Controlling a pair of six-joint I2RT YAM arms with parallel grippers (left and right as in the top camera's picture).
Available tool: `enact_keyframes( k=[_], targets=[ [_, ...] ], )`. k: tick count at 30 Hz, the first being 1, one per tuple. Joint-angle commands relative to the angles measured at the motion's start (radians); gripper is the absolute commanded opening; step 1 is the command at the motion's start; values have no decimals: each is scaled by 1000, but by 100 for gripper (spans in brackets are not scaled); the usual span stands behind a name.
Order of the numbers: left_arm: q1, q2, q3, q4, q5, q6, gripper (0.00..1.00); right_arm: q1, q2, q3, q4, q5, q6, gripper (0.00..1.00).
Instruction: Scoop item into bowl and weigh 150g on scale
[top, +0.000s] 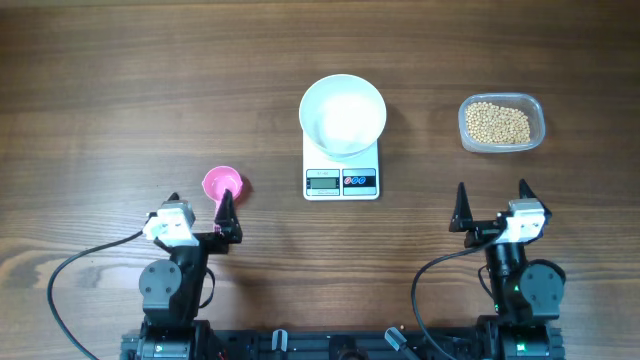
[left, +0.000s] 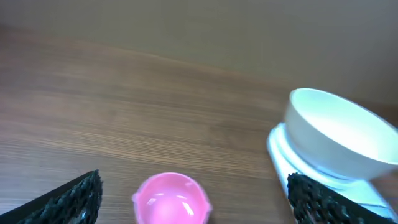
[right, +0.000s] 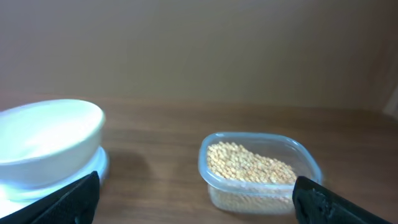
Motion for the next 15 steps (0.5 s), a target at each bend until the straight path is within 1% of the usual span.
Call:
enact_keyframes(
  k=[1, 2, 3, 5, 8, 11, 13, 15],
  targets=[
    [3, 0, -2, 4, 113, -38, 100, -4, 4, -1, 7, -184, 198, 100],
    [3, 0, -2, 7, 113, -38, 100, -4, 4, -1, 4, -208, 261, 100],
    [3, -1, -2, 16, 113, -38, 100, -4, 4, -1, 36, -208, 354, 100],
    [3, 0, -2, 31, 113, -38, 100, -4, 4, -1, 101, -202, 403, 100],
    [3, 0, -2, 32, 113, -37, 100, -4, 4, -1, 116, -113, 405, 100],
    [3, -1, -2, 36, 113, -38, 100, -4, 6, -1, 108, -106, 406, 100],
    [3, 0, -2, 27, 117, -38, 100, -4, 6, -1, 86, -133, 405, 100],
    [2, 0, -2, 45, 157, -37, 100, -4, 6, -1, 80, -218, 404, 100]
  ],
)
